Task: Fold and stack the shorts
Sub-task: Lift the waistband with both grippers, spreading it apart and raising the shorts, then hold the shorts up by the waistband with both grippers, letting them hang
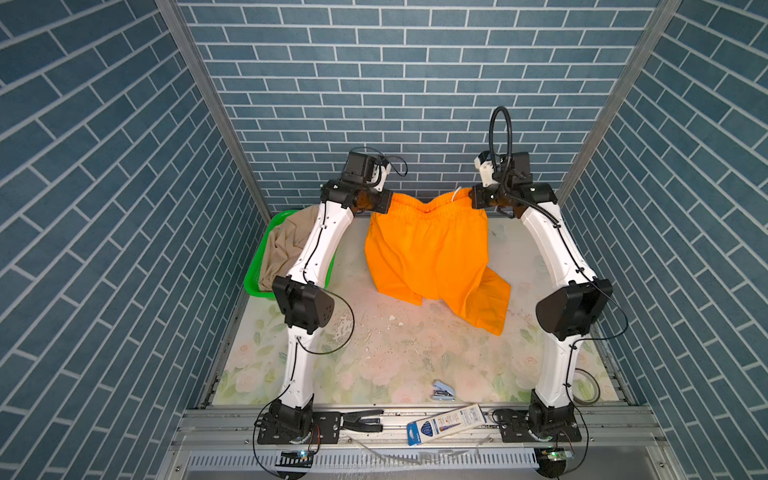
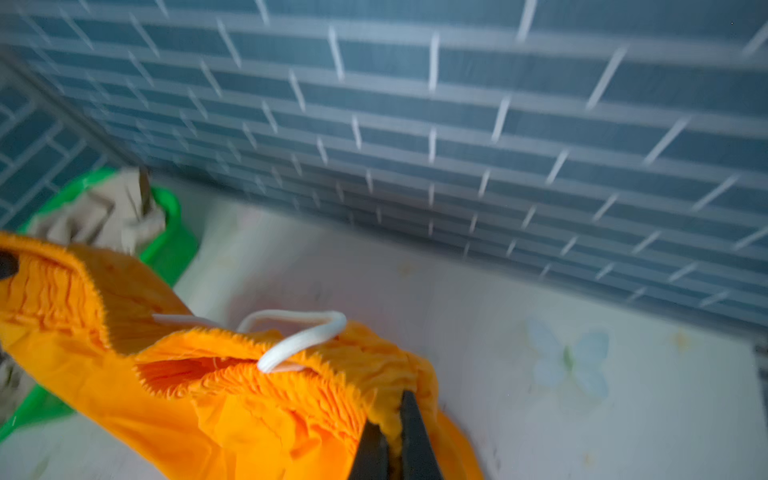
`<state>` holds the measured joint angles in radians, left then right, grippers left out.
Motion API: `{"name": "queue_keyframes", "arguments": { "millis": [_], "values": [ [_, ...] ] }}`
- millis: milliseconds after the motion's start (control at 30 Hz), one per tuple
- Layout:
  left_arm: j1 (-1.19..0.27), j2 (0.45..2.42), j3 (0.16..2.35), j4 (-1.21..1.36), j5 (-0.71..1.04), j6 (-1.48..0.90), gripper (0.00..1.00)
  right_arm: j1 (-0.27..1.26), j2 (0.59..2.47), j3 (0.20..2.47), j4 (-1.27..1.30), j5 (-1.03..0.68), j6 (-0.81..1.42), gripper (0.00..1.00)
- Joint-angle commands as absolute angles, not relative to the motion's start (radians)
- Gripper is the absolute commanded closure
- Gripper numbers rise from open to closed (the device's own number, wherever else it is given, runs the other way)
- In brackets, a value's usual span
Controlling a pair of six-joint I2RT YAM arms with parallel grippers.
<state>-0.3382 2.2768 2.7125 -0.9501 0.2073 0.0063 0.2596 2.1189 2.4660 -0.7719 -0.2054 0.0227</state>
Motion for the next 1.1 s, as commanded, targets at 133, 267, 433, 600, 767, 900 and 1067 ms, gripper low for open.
{"name": "queue_keyframes", "arguments": {
  "millis": [133, 267, 433, 600, 767, 900, 1067],
  "values": [
    [-0.314, 1.982, 2.507, -0.678, 0.163, 0.114, 1.00, 0.194, 2.094, 2.755, -0.666, -0.334, -0.035, 1.00],
    [-0.314, 1.735, 2.113, -0.358, 0.090, 0.171, 1.00, 0.190, 1.843, 2.299, -0.337, -0.339, -0.093, 1.00],
    [-0.313, 1.727, 2.107, -0.395, 0.054, 0.237, 1.00, 0.168, 1.646, 1.894, -0.126, -0.382, -0.138, 1.00],
    [-0.317, 1.824, 2.294, -0.709, 0.058, 0.191, 1.00, 0.165, 1.517, 1.668, -0.138, -0.332, -0.108, 1.00],
    [-0.337, 1.831, 2.471, -1.030, 0.018, 0.086, 1.00, 0.166, 1.484, 1.788, -0.492, -0.357, -0.036, 1.00],
    [-0.339, 1.754, 2.521, -1.158, 0.166, 0.032, 0.99, 0.167, 1.429, 1.871, -0.695, -0.416, 0.011, 1.00],
    [-0.337, 1.573, 2.396, -1.165, 0.277, 0.023, 0.97, 0.167, 1.319, 1.937, -0.840, -0.513, 0.040, 1.00]
  ]
}}
